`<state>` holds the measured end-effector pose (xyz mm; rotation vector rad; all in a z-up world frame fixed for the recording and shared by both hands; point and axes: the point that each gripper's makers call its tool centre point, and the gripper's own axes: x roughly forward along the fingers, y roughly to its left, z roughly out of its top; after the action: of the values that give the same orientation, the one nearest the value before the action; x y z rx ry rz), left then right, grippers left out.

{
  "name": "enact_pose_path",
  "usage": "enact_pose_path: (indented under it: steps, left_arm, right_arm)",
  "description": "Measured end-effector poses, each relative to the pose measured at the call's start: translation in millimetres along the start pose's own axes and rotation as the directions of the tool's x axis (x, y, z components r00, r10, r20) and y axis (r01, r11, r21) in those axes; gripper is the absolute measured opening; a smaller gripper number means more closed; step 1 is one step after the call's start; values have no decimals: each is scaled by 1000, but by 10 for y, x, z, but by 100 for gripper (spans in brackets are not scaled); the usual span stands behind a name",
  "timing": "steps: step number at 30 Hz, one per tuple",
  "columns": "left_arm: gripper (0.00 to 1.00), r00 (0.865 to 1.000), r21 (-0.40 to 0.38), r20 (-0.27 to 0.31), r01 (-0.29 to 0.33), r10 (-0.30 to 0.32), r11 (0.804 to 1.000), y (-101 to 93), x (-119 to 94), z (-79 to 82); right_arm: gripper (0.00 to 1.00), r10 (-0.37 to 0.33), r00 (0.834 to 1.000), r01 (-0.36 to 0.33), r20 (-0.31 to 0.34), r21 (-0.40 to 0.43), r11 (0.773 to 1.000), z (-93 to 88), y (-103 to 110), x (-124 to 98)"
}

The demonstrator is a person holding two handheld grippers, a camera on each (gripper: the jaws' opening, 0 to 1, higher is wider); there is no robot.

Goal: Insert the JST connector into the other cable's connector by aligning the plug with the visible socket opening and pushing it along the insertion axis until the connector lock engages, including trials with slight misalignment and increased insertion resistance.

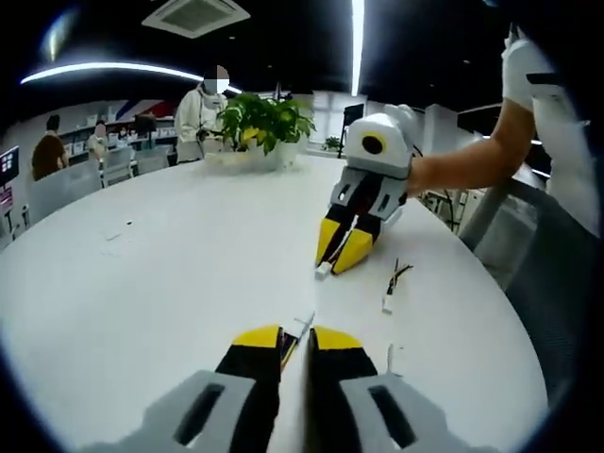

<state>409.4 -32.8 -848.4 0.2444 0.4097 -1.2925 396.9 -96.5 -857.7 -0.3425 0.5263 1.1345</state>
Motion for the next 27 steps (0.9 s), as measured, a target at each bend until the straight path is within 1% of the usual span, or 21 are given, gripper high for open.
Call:
enact_pose_path:
  steps: [5,6,9,11,13,15,23,27]
  left_arm:
    - [2,1000,3,0,16,-16,1000,-34,5,-6]
    - [2,1000,-5,1,23,-23,1000,-47,5,-8]
    - [2,1000,7,1,29,-29,1000,-73,7,-4]
    - [1,999,23,-7,38,-37,999,-106,9,3]
    - [1,999,35,-9,48,-48,998,-146,5,25]
    - [1,998,38,1,56,-57,998,-174,-1,62]
    - [1,998,70,5,65,-65,995,-229,-30,144]
    - [1,998,65,4,66,-67,996,-228,-21,150]
  right_arm:
    - [5,13,1000,-13,-3,3,1000,-1,17,-9]
    - [5,17,1000,-17,-7,-3,1000,0,24,-12]
    - [5,27,1000,-27,-9,-15,1000,15,45,-26]
    - [5,39,999,-39,-2,-16,999,48,67,-41]
    - [5,56,998,-55,32,-7,998,147,101,-58]
    - [4,63,997,-62,45,-23,998,214,127,-65]
    - [4,108,994,-106,25,-90,990,286,231,8]
    - [4,130,991,-126,39,-107,986,360,285,30]
